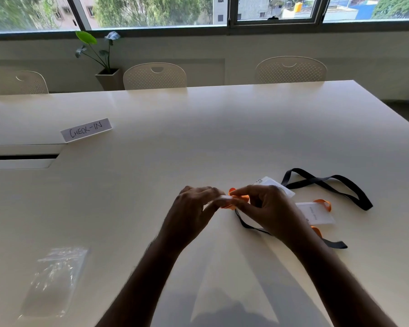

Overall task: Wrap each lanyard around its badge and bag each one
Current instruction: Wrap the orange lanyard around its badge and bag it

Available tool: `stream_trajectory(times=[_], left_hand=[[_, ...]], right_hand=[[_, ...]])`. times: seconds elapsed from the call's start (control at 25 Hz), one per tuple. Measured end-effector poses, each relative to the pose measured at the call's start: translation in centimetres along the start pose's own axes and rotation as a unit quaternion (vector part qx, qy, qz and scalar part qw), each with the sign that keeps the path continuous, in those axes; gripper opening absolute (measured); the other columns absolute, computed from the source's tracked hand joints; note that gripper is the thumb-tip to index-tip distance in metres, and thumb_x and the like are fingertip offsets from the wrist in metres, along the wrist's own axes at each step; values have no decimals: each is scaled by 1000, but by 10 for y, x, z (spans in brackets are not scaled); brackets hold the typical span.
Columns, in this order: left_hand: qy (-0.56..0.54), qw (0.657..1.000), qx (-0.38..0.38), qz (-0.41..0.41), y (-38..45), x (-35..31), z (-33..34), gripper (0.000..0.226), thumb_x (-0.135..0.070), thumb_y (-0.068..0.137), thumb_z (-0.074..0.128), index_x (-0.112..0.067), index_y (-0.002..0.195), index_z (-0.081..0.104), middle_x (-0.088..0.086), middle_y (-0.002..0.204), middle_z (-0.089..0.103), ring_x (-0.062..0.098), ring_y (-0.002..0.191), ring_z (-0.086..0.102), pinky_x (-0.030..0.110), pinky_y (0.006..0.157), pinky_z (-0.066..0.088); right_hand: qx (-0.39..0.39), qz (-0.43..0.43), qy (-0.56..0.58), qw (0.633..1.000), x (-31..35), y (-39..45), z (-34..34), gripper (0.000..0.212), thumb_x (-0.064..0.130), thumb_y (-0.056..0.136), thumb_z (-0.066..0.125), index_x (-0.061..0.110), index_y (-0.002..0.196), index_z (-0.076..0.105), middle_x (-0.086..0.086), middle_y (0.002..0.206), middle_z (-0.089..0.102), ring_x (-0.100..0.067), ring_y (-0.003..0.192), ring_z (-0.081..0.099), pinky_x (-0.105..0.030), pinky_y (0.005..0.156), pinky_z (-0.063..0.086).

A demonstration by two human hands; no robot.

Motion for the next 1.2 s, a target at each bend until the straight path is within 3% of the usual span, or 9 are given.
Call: stream_trajectory(times=[0.08, 0.2, 0.4, 0.56, 0.64, 0.72, 0.92, 1.0, 1.2], left_hand=[[-24, 999, 12, -18, -1, 3, -2, 9, -37, 99, 67, -31, 99, 73, -18, 100, 76, 4, 85, 63, 17, 81, 42], [-92, 994, 6, -59, -5, 4, -6, 5, -36, 96, 71, -32, 97, 74, -21, 94, 75, 3, 85, 67, 15, 75, 46], [-190, 974, 10, -125, -12, 10, -10, 5, -23, 91, 79, -26, 94, 76, -19, 82, 71, 0, 78, 65, 12, 60, 43], [-259, 953, -1, -159, -18, 14, -11, 14, -10, 89, 79, -24, 92, 75, -11, 82, 74, 2, 74, 65, 20, 70, 53], [-281, 941, -21, -190, -22, 19, -10, 12, -9, 89, 80, -20, 91, 75, -4, 84, 76, 6, 74, 67, 21, 73, 55], [-296, 928, -41, -224, -29, 22, -9, 12, -10, 88, 80, -20, 92, 77, -3, 85, 78, 10, 76, 70, 24, 75, 58], [-309, 913, -53, -259, -54, 37, -10, 10, -16, 93, 77, -18, 102, 76, -1, 93, 79, 18, 87, 76, 32, 80, 62], [-304, 912, -48, -270, -65, 45, -13, 11, -23, 96, 74, -19, 106, 74, -1, 95, 79, 20, 91, 76, 35, 82, 63], [-223, 925, -51, -304, -89, 61, -36, 20, -33, 97, 71, -22, 114, 67, -7, 102, 72, 6, 90, 69, 21, 70, 57]], right_hand=[[-13, -55, -109, 992, -2, 2, -1, 19, 51, 90, 72, 39, 104, 78, 15, 78, 56, -2, 73, 53, -28, 65, 44], [-12, -98, -65, 993, -1, 4, 4, 15, 45, 89, 76, 39, 102, 79, 19, 105, 63, -3, 100, 58, -36, 89, 47], [-58, -22, 149, 987, -5, -1, 16, 23, 28, 82, 87, 35, 103, 79, 14, 94, 79, -13, 82, 75, -45, 73, 62], [-88, 0, 254, 963, -6, 1, 28, 18, 25, 76, 89, 22, 90, 77, -3, 81, 76, -18, 67, 71, -42, 63, 60], [-74, 30, 305, 949, -7, 1, 42, 15, 23, 79, 87, 18, 86, 76, -2, 71, 74, -8, 63, 66, -28, 58, 55], [-51, 51, 383, 921, -6, -1, 57, 12, 14, 82, 83, 16, 89, 75, 2, 74, 76, -5, 69, 70, -20, 63, 55], [-36, 83, 458, 884, -6, -4, 92, 33, 17, 80, 81, 6, 110, 75, -24, 105, 78, -44, 102, 75, -49, 82, 65], [-33, 89, 462, 882, -2, -4, 105, 28, 14, 83, 79, 7, 109, 76, -25, 106, 77, -41, 101, 76, -52, 85, 64], [-20, 86, 464, 882, 9, -1, 131, 15, 6, 95, 70, 8, 109, 76, -24, 107, 77, -38, 100, 77, -47, 84, 65]])
Point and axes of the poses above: each hand's wrist, its own y-axis towards the middle knuckle, its own z-axis out of the palm, x = y × z, the point moved 3 cm from there along y, towards the middle knuckle
